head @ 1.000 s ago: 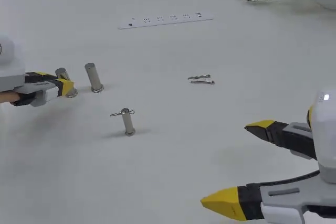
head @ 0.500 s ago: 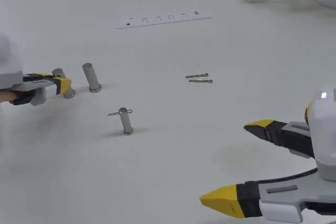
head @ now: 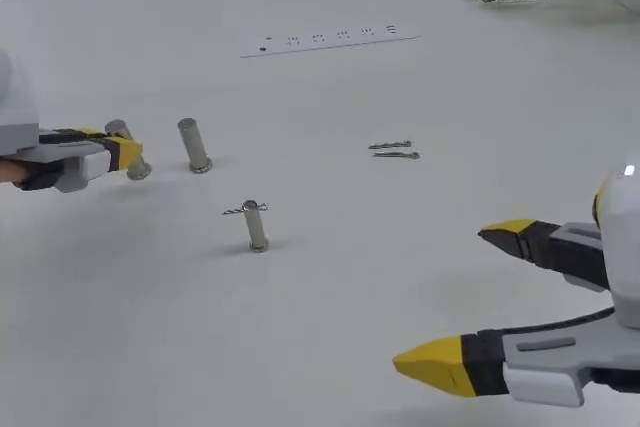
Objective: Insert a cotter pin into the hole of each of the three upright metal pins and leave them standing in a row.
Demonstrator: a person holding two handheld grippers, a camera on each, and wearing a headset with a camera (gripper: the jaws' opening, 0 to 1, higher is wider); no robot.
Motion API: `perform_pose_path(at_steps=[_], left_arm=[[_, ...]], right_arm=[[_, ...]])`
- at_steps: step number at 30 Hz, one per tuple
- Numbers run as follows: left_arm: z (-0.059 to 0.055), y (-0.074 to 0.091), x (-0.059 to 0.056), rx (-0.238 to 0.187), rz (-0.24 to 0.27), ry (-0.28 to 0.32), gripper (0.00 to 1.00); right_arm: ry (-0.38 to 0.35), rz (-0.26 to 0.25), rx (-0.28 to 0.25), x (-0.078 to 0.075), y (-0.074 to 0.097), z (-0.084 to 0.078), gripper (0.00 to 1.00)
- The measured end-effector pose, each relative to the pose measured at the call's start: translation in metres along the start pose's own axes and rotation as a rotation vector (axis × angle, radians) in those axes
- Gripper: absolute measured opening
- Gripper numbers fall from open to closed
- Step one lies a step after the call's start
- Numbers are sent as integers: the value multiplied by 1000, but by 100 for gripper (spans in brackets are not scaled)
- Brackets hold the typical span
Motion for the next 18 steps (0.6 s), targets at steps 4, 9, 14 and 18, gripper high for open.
perform_pose_path(at_steps=[4,9,14,18], left_arm=[[14,18,-18,-50,-58,-23,10],[25,40,-45,-65,-133,-54,10],[27,57,-76,-76,-231,-95,10],[23,55,-83,-64,-319,-139,10]], right_arm=[[-4,4,5,-2,1,-2,95],[-2,10,9,-2,2,-3,95],[0,11,10,-3,4,-4,95],[0,7,13,-4,6,-5,95]])
Point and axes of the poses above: the centre of the closed fingertips' face, and the gripper's own axes: y roughly backward along the fingers, x roughly to its left, z roughly out of its top, the point moved 5 cm from there along y, roughly backward along the fingers, and after that the axes turned 7 degrees about -x, right-handed, at the moved point
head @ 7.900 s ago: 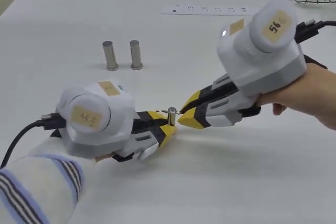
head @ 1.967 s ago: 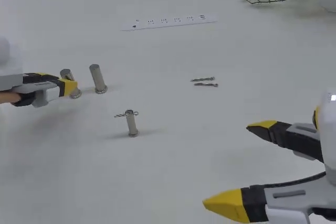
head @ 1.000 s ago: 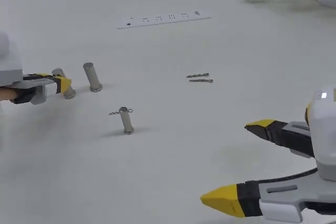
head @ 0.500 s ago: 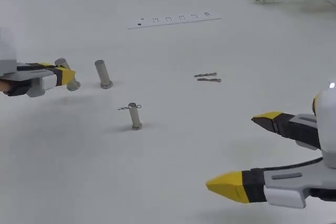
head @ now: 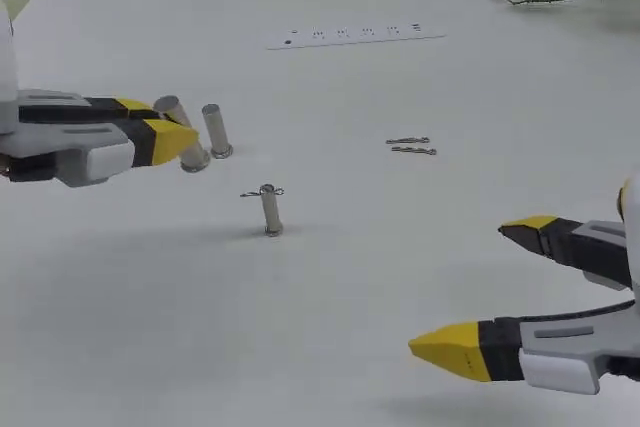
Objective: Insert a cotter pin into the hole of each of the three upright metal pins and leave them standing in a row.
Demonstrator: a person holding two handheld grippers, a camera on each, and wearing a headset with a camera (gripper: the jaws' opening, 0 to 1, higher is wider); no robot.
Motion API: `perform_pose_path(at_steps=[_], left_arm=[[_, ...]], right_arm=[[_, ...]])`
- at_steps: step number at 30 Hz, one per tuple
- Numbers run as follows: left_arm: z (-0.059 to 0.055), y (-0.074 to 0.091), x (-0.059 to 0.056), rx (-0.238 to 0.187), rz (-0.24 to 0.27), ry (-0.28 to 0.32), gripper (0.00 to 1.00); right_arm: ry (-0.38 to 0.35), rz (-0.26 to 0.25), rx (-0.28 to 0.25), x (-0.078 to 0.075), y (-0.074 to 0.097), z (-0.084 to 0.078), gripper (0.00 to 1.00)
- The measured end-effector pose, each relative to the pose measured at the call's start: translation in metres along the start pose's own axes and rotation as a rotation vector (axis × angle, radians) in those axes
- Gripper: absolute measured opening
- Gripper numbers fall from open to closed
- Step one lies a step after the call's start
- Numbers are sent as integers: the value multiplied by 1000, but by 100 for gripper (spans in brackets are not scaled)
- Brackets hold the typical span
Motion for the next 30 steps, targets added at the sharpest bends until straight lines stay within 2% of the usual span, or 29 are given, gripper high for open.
perform_pose_path(at_steps=[3,4,5,6,9,11,16,18,24,30], left_arm=[[-7,-2,-11,17,-21,-25,10],[-9,-3,-18,23,-40,-49,10],[-11,-4,-22,26,-45,-45,10],[-13,-6,-31,29,-52,-38,10],[-23,-13,-47,35,-86,-26,10],[-31,-21,-66,62,-105,-43,10],[-52,-35,-84,97,-126,-59,10],[-59,-39,-89,119,-130,-79,10],[-68,-46,-96,115,-152,-74,10],[-74,-49,-94,125,-150,-69,10]], right_arm=[[-2,-5,-2,-1,2,0,95],[-5,-7,-5,-1,2,0,95],[-6,-10,-7,-1,2,0,95],[-7,-11,-6,-1,3,0,95],[-4,-12,-3,0,4,-1,95],[-2,-12,-2,1,4,-1,95],[-18,-28,-15,1,6,-2,95],[-22,-29,-13,2,6,-3,95],[-23,-23,5,3,5,-7,94],[-23,-12,9,4,5,-6,91]])
Point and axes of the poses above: the centre of the closed fingertips' face, and the gripper's own axes: y roughly backward along the fingers, x roughly to its left, z roughly out of its top, the point moved 5 cm from there along y, roughly backward along the fingers, and after that the axes turned 7 degrees about -x, right-handed, at the moved point
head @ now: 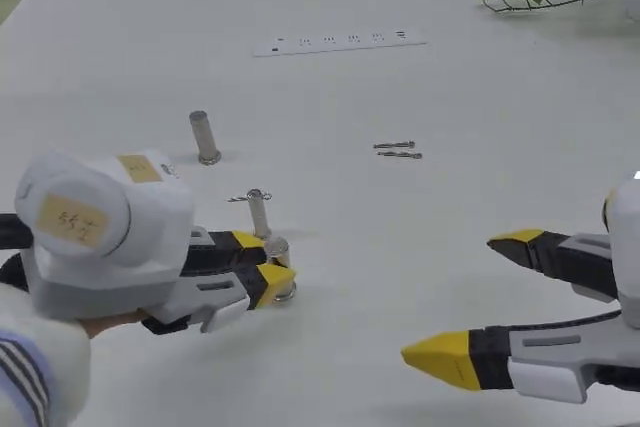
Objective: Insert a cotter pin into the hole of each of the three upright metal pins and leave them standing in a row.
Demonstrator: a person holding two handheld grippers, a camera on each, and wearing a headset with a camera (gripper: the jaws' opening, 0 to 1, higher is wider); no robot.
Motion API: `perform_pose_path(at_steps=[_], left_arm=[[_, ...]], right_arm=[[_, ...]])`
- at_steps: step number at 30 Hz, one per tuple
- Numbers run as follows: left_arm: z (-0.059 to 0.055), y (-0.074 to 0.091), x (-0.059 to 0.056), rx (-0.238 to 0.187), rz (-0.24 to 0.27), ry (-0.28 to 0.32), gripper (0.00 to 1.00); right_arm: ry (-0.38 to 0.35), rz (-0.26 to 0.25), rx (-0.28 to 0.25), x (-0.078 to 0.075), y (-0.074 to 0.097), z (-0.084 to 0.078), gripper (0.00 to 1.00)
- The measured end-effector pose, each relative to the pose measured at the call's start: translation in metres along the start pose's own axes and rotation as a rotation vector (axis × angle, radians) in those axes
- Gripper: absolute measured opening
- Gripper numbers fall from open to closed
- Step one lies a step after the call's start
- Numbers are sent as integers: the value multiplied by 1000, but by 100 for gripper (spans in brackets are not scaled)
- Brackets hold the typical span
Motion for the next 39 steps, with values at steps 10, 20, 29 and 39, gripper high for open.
perform_pose_path(at_steps=[10,20,29,39], left_arm=[[-6,0,-1,2,24,-36,10],[-9,-2,-5,-37,13,45,11],[-5,4,-9,-81,-30,26,26],[0,20,-29,-181,-124,197,61]], right_arm=[[3,-23,10,-5,2,-1,91],[-4,-30,10,-6,4,-2,91],[5,-29,15,-5,3,-2,90],[4,-29,31,-9,6,-6,89]])
Point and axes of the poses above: the centre of the closed fingertips' face, and the gripper's own axes: y roughly backward along the fingers, x roughly to its left, z roughly out of its top, the point moved 5 cm from there along y, roughly backward along the fingers, and after that the axes turned 7 degrees about -x, right-handed, at the moved point
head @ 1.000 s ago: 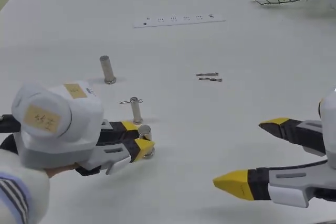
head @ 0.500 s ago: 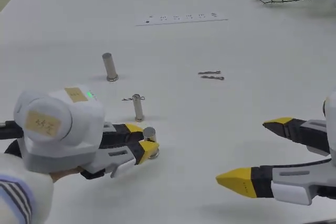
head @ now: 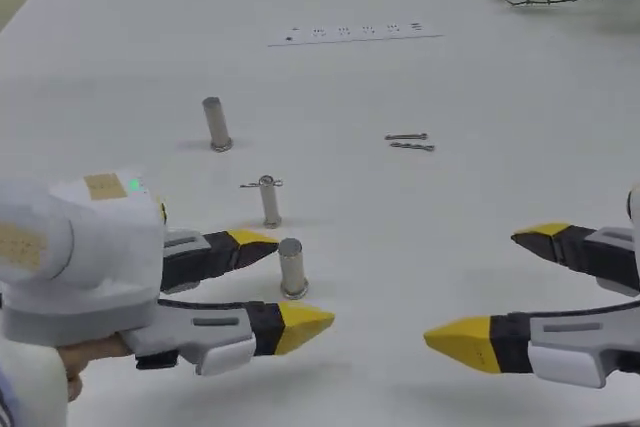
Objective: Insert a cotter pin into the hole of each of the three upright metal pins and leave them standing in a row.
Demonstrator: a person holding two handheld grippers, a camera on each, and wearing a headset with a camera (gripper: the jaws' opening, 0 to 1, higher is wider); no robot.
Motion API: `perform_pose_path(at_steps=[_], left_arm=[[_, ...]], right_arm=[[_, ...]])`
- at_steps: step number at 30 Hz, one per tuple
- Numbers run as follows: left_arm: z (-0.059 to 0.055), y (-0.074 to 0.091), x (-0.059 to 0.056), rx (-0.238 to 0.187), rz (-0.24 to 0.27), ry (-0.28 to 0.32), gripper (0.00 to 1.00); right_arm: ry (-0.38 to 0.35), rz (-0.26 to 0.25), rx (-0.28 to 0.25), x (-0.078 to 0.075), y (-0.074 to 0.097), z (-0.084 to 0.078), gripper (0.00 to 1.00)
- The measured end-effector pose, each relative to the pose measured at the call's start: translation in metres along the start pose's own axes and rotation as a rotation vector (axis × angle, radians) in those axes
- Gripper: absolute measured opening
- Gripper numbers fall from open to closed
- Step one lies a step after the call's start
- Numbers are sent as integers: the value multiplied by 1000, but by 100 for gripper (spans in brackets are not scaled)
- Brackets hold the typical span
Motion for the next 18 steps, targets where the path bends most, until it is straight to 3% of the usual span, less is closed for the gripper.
perform_pose_path(at_steps=[4,6,8,10,18], left_arm=[[-3,7,-1,31,4,-26,79],[-5,9,0,35,31,18,82],[-2,11,-4,5,15,67,86],[1,12,-4,-7,31,89,98],[0,20,-9,2,53,83,99]], right_arm=[[-8,5,1,-2,1,-1,88],[-21,5,5,-4,1,-2,86],[-24,3,6,-6,1,-3,86],[-21,-1,12,-8,2,-3,86],[-10,-1,51,-19,6,3,85]])
Point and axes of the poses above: the centre of the closed fingertips' face, and the gripper's own axes: y roughly backward along the fingers, x roughly to its left, z roughly out of its top, the point moved 5 cm from there along y, roughly backward along the fingers, and after that the axes turned 7 degrees about -x, right-handed, at the moved point
